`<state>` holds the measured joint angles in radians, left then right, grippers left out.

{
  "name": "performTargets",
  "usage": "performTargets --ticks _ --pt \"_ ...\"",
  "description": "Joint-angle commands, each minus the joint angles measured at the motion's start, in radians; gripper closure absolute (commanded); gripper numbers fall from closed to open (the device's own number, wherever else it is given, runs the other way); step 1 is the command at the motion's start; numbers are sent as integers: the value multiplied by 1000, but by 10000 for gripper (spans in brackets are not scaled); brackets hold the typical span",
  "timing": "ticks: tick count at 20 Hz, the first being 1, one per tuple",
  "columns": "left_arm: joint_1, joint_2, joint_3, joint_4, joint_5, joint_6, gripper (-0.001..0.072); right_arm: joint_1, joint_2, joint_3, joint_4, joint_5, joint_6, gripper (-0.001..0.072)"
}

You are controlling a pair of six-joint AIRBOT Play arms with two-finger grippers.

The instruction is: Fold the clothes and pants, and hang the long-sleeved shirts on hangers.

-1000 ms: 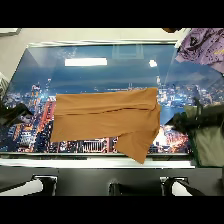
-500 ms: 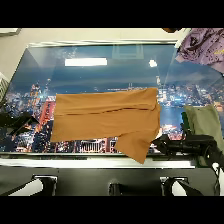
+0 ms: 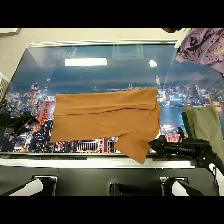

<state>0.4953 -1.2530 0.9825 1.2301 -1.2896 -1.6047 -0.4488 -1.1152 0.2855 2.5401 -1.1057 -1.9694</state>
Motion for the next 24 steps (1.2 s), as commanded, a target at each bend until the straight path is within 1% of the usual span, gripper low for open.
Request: performTargets --ticks 1,2,3,4,6,8,11,12,15,20,23,24 --pt "0 0 0 0 1 -3 95 0 -53 -3 70 6 -48 445" --pt "1 0 0 0 4 -3 95 0 -55 -3 71 11 -47 476" --pt "1 0 -1 0 9 -3 95 0 -55 -3 71 11 -47 482" --pt "1 0 -3 0 18 -3 95 0 -55 -3 70 11 -47 518" --pt "2 0 -27 -1 42 0 95 0 -55 -3 71 6 -55 684" --pt "2 0 -80 -14 58 32 95 -1 -54 -3 71 -17 -58 685" --pt "2 0 -187 -114 90 134 96 -1 -54 -2 67 -28 -58 685" --pt "2 -2 -219 -132 103 153 96 -1 -54 -2 67 -28 -58 685" --pt "2 -13 -292 -137 131 173 96 -1 -54 -2 67 -30 -58 685" --pt "0 -55 -313 -216 128 232 99 -1 -54 -2 67 -31 -58 685" --pt "-19 -80 -313 -244 126 244 117 -1 -52 0 68 -40 -58 685" --pt "-31 -88 -313 -244 120 244 153 -1 -46 2 66 -44 -58 685"
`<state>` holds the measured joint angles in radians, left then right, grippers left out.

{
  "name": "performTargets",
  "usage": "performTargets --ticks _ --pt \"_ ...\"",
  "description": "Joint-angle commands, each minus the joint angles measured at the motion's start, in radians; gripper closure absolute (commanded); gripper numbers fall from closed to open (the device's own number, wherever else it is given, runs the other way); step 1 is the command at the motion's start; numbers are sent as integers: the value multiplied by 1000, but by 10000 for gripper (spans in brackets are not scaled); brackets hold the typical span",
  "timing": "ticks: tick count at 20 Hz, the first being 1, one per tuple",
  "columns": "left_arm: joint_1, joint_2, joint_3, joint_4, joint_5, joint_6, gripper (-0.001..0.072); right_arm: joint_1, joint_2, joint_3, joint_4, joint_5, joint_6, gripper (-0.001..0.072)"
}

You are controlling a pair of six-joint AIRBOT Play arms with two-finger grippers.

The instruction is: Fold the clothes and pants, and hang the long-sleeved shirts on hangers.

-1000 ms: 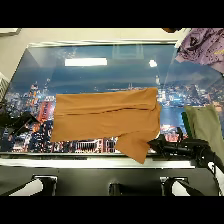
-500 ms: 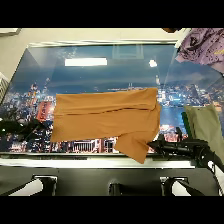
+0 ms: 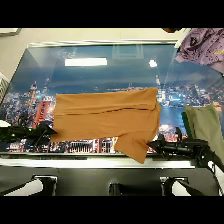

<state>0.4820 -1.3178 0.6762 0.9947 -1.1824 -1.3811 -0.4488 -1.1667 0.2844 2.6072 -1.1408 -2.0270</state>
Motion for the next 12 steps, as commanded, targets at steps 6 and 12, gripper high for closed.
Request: performTargets --ticks 6,12 --pt "-21 0 17 -19 -58 10 694 -2 130 43 -52 -35 57 687" --pt "-14 279 29 164 -145 -203 695 -2 409 212 -296 -241 308 687"
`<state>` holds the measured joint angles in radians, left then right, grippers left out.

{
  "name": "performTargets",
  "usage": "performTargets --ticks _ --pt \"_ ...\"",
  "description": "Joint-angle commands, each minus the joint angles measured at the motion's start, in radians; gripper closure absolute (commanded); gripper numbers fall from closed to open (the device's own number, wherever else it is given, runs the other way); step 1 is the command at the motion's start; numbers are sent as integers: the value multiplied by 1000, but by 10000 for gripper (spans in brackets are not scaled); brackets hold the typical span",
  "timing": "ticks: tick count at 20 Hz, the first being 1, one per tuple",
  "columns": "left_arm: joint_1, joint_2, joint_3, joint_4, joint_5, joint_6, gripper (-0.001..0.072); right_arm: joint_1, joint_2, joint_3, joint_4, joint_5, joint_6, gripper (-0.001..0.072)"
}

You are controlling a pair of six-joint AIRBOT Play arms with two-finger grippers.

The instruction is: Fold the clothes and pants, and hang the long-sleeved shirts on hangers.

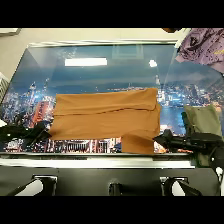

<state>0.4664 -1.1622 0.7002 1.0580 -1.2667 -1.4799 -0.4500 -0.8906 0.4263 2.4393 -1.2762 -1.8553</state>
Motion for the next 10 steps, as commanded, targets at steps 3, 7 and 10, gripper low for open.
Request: performTargets --ticks 3,7,10 --pt "2 276 4 161 -129 -137 695 0 319 133 -205 -214 259 688" --pt "-32 341 6 139 -66 -140 695 0 362 194 -198 -183 292 688" --pt "-84 295 7 134 45 -142 695 36 198 231 -105 -87 210 688"
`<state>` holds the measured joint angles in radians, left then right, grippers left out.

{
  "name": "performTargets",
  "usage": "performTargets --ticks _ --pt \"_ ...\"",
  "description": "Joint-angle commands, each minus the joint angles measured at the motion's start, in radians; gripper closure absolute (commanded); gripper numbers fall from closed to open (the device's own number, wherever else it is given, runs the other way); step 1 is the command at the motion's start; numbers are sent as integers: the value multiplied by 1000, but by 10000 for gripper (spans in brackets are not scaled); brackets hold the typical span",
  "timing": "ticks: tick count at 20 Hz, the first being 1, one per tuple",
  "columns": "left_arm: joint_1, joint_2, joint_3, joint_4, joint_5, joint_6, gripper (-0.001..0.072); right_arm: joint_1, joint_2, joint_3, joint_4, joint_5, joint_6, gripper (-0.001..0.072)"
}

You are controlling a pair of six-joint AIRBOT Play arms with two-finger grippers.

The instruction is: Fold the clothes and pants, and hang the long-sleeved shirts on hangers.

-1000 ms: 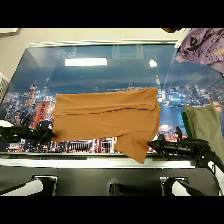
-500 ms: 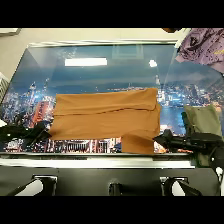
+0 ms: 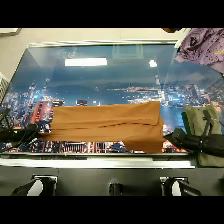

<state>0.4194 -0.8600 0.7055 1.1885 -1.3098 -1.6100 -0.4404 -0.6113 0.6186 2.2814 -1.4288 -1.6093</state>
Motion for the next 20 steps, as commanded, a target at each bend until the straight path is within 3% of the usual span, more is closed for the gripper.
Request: performTargets --ticks 1,5,9,14,20 --pt "-50 -31 5 -3 122 -14 695 84 -152 63 50 114 -55 688" --pt "-89 -167 74 -11 237 -14 695 352 -493 260 -53 317 -57 688" --pt "-129 -338 197 -10 303 -14 695 404 -764 515 -171 336 9 688" --pt "-166 -541 316 -10 335 -13 695 402 -887 636 -251 354 31 688" --pt "-206 -663 410 -10 336 24 695 402 -901 637 -330 420 60 688"
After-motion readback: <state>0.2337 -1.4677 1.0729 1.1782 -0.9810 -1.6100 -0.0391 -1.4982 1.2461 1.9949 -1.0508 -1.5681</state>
